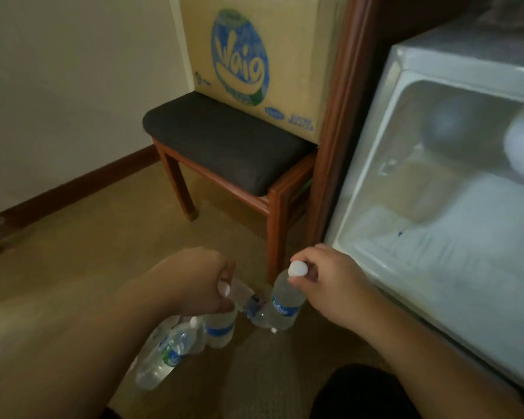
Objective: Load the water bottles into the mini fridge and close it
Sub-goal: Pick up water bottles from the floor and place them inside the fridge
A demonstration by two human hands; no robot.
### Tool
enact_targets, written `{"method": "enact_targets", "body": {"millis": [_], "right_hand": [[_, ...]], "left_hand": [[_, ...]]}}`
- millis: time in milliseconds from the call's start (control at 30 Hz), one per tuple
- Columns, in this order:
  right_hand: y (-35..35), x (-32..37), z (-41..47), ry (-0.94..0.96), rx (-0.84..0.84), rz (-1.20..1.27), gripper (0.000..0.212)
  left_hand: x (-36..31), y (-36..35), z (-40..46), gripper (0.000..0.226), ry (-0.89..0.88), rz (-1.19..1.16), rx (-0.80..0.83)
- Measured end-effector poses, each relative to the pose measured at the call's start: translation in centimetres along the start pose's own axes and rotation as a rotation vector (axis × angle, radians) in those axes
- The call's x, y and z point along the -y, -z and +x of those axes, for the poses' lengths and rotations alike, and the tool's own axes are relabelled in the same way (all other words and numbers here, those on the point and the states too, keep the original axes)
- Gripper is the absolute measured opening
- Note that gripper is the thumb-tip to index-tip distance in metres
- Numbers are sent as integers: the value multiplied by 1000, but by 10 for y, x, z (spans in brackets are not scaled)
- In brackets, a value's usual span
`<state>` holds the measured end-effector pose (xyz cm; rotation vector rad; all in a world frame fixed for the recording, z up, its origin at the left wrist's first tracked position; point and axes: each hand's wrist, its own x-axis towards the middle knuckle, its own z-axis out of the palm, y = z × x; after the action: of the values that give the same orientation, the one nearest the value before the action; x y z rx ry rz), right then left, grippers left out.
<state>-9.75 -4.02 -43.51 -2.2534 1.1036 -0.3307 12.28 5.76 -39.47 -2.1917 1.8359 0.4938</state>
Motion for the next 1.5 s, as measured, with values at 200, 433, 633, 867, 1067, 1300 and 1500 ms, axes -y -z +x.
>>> {"method": "enact_targets", "body": {"millis": [200, 433, 633, 867, 1067, 1300, 1500], "right_hand": [[73, -30, -36, -97, -267, -9, 22], [127, -82, -48, -288, -495, -57, 21], [137, -147, -56, -450, -780, -61, 27], [140, -199, -48, -668, -1116, 49, 18], [159, -228, -16, -768, -1354, 121, 36], [172, -259, 4, -804, -1495, 65, 35], [171, -277, 8, -857, -1539, -102, 37]], "left_hand": [[-45, 49, 11, 28, -127, -101, -167], [-99, 76, 42, 19, -320, -289, -307], [-132, 77, 66, 17, -456, -353, -391], [-144, 69, 86, 27, -477, -338, -520], [-153, 58, 94, 27, -465, -495, -532], [-135, 45, 117, 26, -455, -506, -498], [-119, 28, 141, 48, -506, -576, -492]]}}
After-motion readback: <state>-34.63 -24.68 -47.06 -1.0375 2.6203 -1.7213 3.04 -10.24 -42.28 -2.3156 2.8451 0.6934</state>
